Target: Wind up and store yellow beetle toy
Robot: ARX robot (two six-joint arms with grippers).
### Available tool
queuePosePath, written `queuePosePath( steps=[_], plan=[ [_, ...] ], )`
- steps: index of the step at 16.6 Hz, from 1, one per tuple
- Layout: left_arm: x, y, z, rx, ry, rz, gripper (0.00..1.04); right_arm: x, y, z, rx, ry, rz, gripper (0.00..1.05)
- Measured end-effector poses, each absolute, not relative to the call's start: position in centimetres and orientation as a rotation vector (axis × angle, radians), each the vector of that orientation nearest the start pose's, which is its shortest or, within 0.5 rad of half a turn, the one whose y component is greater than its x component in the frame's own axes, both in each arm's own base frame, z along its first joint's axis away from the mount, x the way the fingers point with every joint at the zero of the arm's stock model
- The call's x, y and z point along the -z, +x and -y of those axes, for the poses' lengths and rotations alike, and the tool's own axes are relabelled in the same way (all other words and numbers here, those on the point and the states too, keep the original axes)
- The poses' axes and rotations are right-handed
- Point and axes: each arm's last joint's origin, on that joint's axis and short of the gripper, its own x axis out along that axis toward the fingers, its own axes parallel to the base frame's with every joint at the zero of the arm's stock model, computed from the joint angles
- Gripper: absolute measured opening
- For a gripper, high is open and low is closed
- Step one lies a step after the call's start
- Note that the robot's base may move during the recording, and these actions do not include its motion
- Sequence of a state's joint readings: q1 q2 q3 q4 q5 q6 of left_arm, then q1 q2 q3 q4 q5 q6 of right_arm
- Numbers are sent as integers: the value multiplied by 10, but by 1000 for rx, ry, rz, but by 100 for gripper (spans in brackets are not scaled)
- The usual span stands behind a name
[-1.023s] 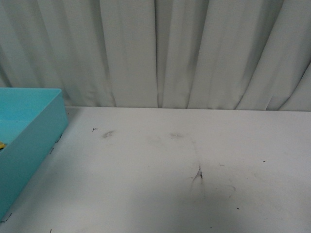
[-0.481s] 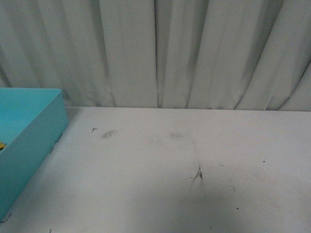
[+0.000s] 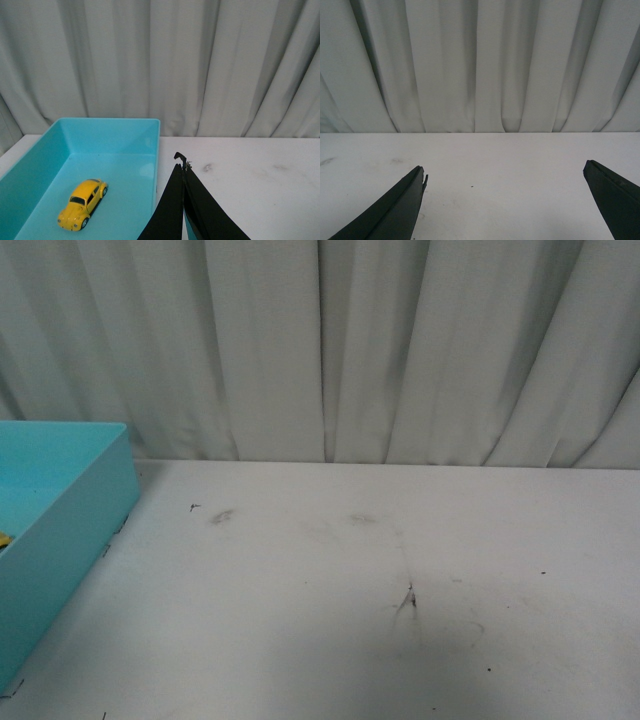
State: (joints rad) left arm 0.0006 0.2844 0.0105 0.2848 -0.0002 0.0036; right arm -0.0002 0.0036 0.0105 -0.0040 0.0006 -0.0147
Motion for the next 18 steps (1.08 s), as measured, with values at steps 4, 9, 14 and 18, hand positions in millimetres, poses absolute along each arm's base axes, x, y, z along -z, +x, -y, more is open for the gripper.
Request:
queuePosePath(
  steps=[4, 9, 14, 18],
  plan=[
    [-170, 111, 0, -1, 4, 13, 2, -166, 97, 0, 1, -15, 3, 98],
    [-166, 97, 0, -1, 4, 1, 2, -166, 97, 0, 1, -15, 2, 98],
    [-166, 97, 0, 0, 4, 1, 2, -166, 97, 0, 1, -15, 4, 98],
    [-166, 97, 0, 0, 3, 1, 36, -166, 97, 0, 1, -15, 3, 98]
  ],
)
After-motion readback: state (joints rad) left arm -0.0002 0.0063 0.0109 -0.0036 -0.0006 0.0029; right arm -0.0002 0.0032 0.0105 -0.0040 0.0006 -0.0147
